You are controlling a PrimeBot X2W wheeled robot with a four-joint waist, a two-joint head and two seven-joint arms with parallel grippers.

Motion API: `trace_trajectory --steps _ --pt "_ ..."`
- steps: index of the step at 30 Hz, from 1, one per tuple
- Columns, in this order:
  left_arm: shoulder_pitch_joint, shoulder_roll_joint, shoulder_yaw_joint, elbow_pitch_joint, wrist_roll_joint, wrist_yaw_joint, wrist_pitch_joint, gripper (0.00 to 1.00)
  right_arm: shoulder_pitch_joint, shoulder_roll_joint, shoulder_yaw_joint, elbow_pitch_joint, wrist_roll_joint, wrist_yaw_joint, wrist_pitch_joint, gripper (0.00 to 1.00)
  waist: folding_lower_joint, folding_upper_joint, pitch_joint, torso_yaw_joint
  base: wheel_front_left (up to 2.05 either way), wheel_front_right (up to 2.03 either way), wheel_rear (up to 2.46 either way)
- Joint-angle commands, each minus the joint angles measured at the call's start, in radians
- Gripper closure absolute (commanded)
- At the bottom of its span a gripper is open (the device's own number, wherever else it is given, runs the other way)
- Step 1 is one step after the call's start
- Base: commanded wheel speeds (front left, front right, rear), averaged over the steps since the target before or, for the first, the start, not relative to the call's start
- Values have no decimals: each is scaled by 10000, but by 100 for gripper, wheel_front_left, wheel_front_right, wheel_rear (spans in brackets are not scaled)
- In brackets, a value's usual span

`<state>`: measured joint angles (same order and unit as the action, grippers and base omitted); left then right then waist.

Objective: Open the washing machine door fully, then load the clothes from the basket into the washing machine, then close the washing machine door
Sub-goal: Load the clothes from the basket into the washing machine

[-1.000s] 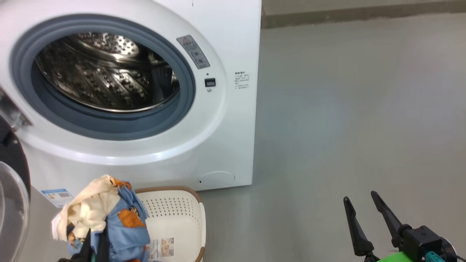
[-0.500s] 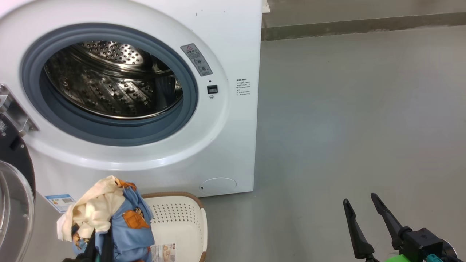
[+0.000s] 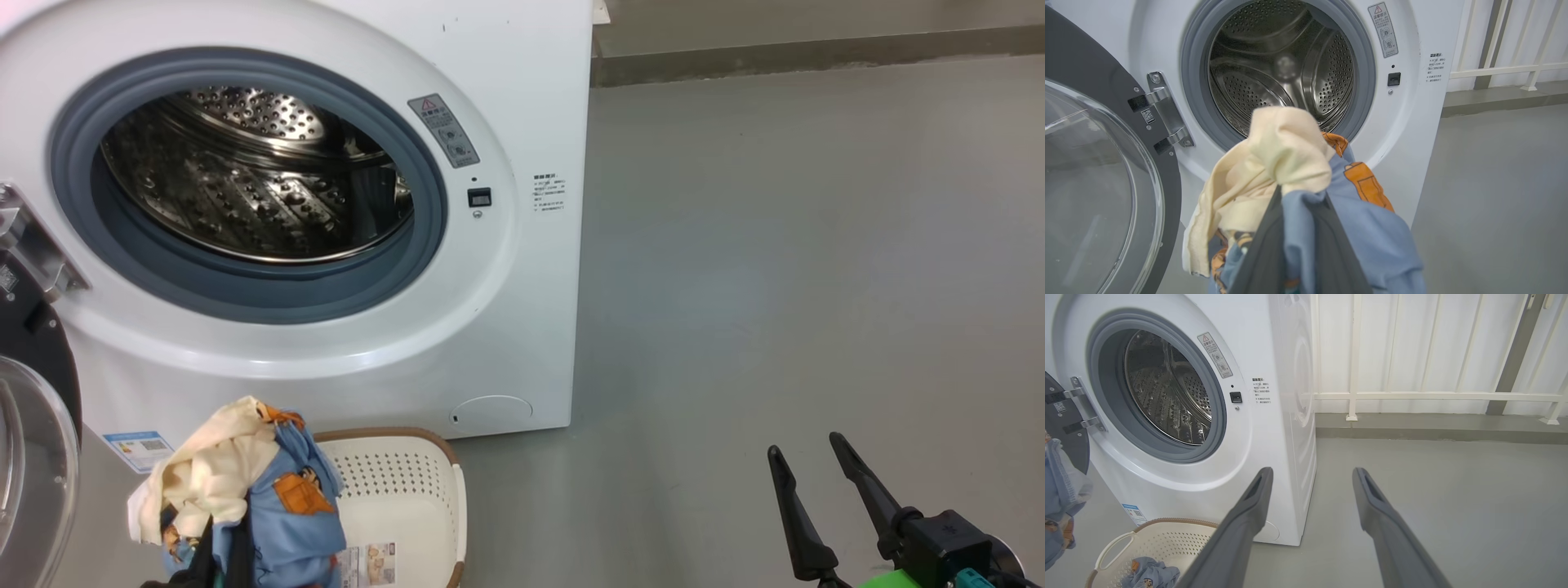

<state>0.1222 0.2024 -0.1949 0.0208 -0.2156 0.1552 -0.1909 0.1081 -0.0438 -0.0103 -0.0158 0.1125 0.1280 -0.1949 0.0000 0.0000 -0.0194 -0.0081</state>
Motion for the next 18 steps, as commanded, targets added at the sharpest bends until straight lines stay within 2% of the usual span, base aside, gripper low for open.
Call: trace_trajectory --steps 1,11,18 --pt "-332 117 368 -175 -74 104 -125 100 -169 -64 273 -311 -84 27 0 0 0 0 18 8 0 0 0" --pt "-893 72 479 323 -352 31 -263 100 -317 -64 337 -506 -86 27 37 0 0 0 543 94 0 0 0" --pt "-2527 -30 607 1555 -770 -440 -474 100 -741 -64 449 -833 -132 27 24 0 0 0 1601 87 0 0 0"
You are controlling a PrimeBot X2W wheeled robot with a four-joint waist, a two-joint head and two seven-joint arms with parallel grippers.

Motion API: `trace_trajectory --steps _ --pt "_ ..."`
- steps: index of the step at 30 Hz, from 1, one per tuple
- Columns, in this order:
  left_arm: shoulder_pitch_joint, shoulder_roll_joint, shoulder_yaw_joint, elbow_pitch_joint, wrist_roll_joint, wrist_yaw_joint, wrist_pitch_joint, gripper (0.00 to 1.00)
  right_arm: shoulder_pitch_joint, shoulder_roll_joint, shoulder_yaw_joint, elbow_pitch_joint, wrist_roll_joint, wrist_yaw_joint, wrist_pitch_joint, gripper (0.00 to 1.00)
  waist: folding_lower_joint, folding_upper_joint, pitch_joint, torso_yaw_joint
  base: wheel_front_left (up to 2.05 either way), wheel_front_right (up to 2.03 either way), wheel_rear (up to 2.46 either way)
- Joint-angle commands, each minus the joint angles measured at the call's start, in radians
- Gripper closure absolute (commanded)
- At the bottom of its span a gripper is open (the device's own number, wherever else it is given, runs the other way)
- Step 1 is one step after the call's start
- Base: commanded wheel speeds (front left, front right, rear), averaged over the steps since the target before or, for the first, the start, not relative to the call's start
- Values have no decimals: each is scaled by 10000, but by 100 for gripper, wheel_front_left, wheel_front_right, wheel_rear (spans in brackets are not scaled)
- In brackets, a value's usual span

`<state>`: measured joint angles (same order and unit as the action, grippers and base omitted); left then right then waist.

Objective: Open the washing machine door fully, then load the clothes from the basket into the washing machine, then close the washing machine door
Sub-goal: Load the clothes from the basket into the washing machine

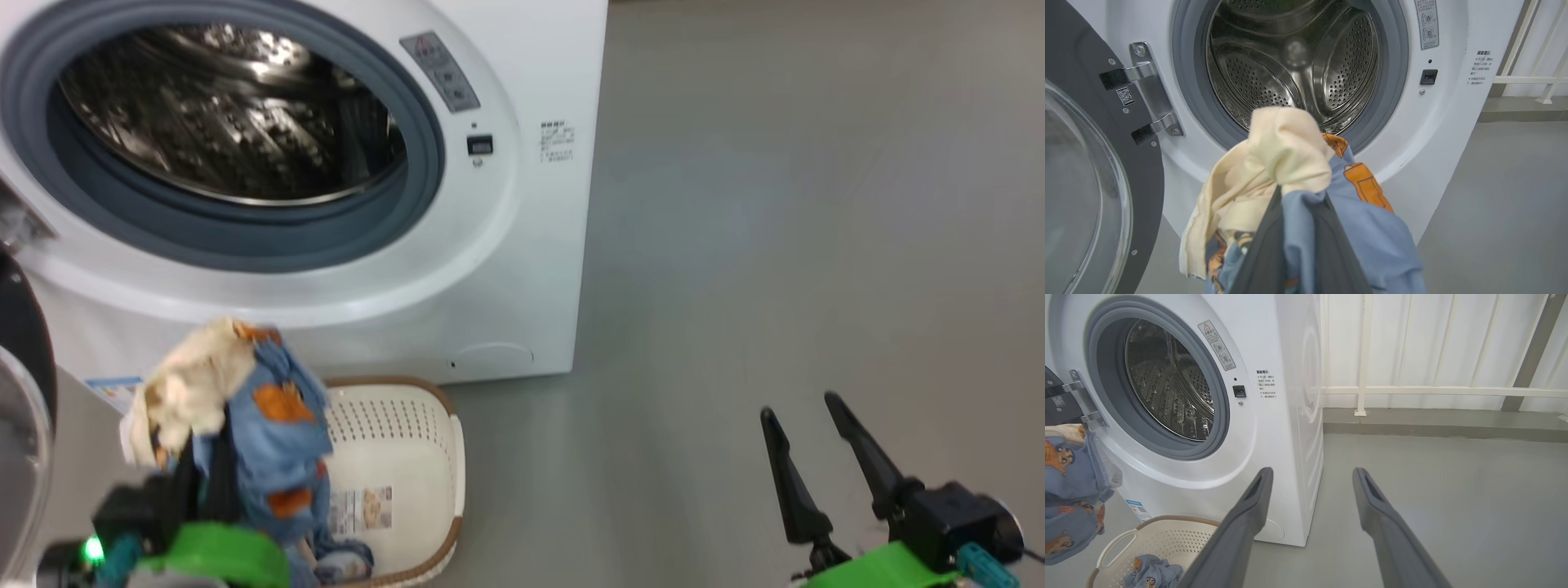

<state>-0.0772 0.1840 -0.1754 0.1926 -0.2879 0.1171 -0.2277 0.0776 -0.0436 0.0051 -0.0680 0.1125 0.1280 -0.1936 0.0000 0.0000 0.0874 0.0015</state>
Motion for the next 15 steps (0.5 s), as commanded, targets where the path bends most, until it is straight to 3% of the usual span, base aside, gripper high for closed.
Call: trace_trajectory --steps 1,15 --pt "-856 130 455 67 -144 -145 -127 100 -532 -66 318 -356 -147 27 0 0 0 0 721 -29 0 0 0" --pt "-6461 473 577 3380 -701 -1545 -156 100 -2149 -66 969 -734 -183 27 -303 0 0 0 3694 -339 0 0 0"
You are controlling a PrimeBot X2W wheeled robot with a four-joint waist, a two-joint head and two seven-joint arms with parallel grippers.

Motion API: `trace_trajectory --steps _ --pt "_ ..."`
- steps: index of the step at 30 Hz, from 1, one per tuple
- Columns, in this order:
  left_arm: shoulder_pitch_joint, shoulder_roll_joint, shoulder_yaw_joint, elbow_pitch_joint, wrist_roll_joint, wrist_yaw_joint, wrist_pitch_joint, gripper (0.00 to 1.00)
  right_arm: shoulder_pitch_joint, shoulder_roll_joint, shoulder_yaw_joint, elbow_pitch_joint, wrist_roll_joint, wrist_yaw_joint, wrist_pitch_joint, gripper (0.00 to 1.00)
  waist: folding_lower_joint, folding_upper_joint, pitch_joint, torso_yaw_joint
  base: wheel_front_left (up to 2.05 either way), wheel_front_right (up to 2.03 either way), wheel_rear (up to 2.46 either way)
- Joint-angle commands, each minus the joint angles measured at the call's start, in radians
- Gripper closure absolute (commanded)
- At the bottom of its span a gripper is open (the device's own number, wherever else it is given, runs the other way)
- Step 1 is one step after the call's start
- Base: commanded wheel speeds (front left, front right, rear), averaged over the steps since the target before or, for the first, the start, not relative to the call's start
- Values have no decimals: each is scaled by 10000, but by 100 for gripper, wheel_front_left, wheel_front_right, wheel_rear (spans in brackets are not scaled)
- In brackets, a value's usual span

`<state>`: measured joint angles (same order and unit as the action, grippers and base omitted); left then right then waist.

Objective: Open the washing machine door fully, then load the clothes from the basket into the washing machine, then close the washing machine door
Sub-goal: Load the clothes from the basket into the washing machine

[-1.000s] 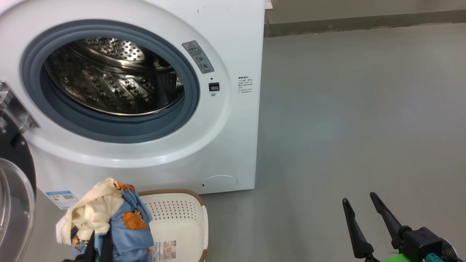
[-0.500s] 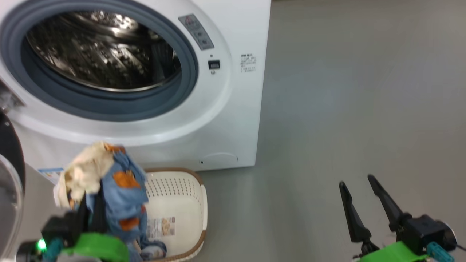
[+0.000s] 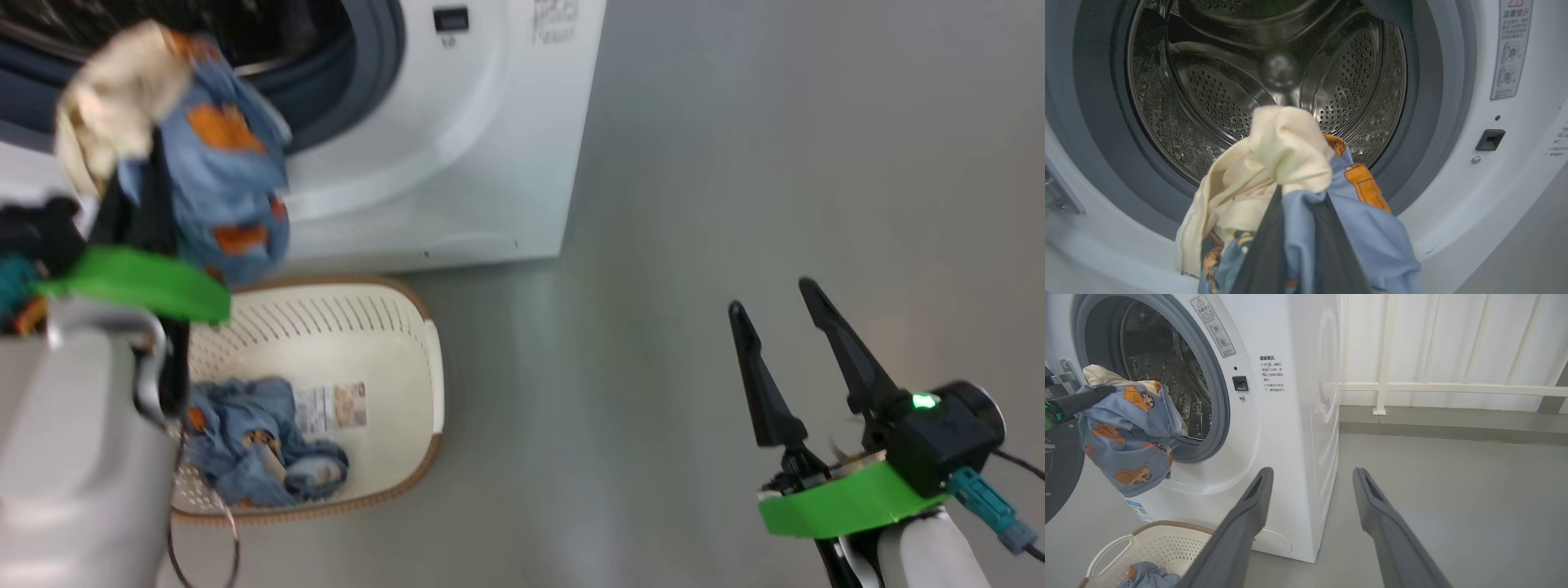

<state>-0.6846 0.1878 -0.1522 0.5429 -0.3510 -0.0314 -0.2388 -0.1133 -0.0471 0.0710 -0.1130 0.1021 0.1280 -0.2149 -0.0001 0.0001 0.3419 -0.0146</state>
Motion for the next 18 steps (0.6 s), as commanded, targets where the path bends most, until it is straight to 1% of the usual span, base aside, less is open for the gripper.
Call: trace_trajectory --steps 1,6,10,13,18 --pt "-759 470 359 74 -132 -152 22 100 -347 -31 370 -280 -58 27 -122 0 1 -1 1317 -202 0 0 0" --pt "-2420 889 493 1264 -551 -578 642 100 -774 -31 668 -146 73 27 -275 0 1 -1 1975 -404 0 0 0" --pt "-3523 1347 471 2173 -901 -822 1466 100 -1013 -31 907 -1 167 27 -365 0 1 -1 2416 -645 0 0 0" --pt "-4308 1708 335 2619 -1167 -930 2207 100 -1186 -31 1082 89 220 27 -410 0 1 -1 2761 -884 0 0 0" --pt "-5445 2373 37 3046 -1600 -984 3474 100 -1469 -31 1386 167 331 27 -452 0 1 -1 3343 -1335 0 0 0"
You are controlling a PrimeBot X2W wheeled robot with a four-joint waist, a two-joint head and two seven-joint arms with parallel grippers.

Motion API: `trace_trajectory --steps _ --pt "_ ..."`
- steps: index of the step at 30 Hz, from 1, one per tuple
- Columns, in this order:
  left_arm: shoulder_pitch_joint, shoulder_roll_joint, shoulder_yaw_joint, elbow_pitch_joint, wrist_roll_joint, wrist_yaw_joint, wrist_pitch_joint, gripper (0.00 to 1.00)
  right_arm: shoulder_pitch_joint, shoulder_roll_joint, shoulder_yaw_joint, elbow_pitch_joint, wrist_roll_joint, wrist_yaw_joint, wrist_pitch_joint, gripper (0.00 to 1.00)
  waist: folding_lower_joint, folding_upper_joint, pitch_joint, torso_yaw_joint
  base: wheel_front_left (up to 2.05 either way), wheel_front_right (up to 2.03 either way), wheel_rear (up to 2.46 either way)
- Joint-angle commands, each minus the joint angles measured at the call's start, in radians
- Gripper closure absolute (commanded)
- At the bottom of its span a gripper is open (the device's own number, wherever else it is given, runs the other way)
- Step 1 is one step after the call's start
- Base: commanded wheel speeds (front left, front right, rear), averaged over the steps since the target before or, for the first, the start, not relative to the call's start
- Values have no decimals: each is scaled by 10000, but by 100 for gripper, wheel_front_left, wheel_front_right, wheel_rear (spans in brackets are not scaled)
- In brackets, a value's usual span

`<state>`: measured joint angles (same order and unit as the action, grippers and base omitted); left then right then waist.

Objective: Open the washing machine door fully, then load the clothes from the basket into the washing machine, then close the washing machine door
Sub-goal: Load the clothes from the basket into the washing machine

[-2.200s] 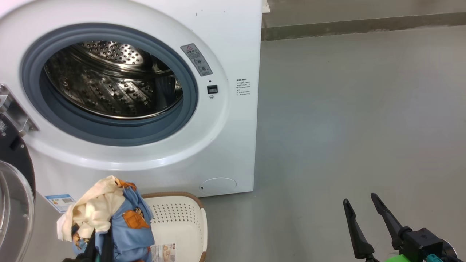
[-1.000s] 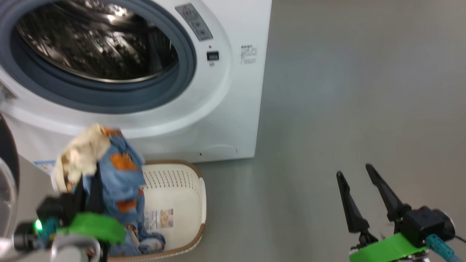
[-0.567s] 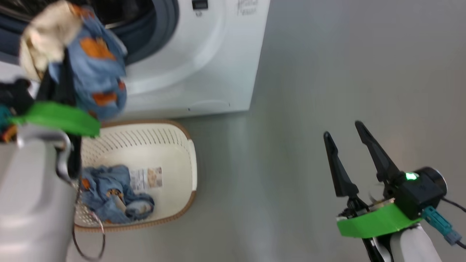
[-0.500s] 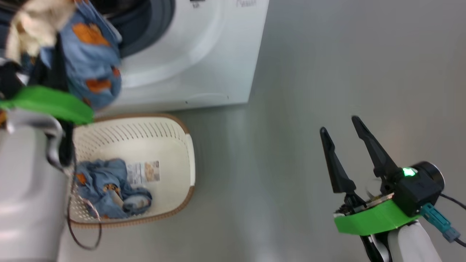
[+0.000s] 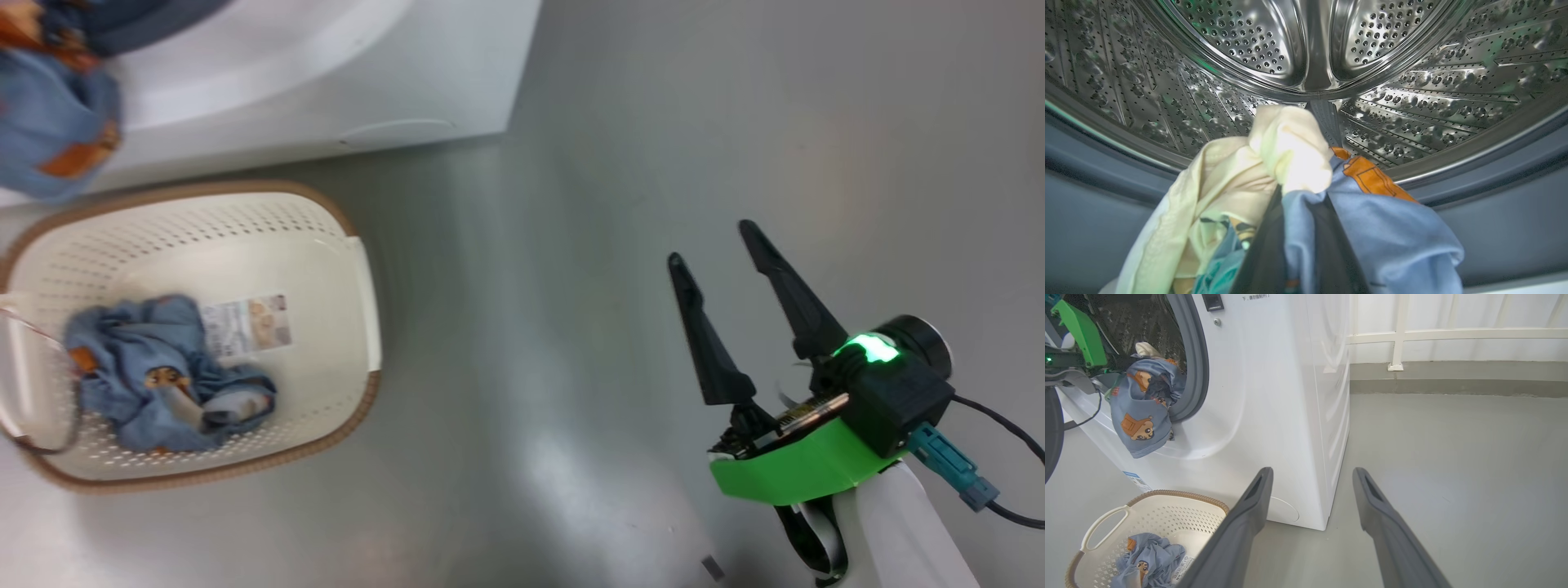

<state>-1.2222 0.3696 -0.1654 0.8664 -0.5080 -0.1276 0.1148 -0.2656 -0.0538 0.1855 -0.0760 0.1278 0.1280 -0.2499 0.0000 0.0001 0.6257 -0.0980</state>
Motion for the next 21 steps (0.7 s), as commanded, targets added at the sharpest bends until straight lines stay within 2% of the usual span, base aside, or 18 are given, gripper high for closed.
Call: trace_trajectory --steps 1,6,10,15,21 --pt "-247 685 113 -183 -136 -24 97 100 5 36 303 -189 104 27 -106 0 0 -1 600 -589 0 0 0" --pt "-1034 1488 -133 -193 -478 -28 533 100 -223 36 592 -206 312 27 -114 0 0 -1 978 -1048 0 0 0" --pt "-1780 2063 -343 -273 -340 -29 200 100 -348 36 765 -247 489 27 -116 0 0 -1 1258 -1327 0 0 0" --pt "-2621 2394 -529 -316 148 17 -932 100 -423 36 931 -255 647 27 -117 0 0 -1 1481 -1517 0 0 0" --pt "-3554 2510 -549 -260 714 425 -2979 100 -495 36 1013 -243 738 27 -117 0 0 -1 1599 -1604 0 0 0"
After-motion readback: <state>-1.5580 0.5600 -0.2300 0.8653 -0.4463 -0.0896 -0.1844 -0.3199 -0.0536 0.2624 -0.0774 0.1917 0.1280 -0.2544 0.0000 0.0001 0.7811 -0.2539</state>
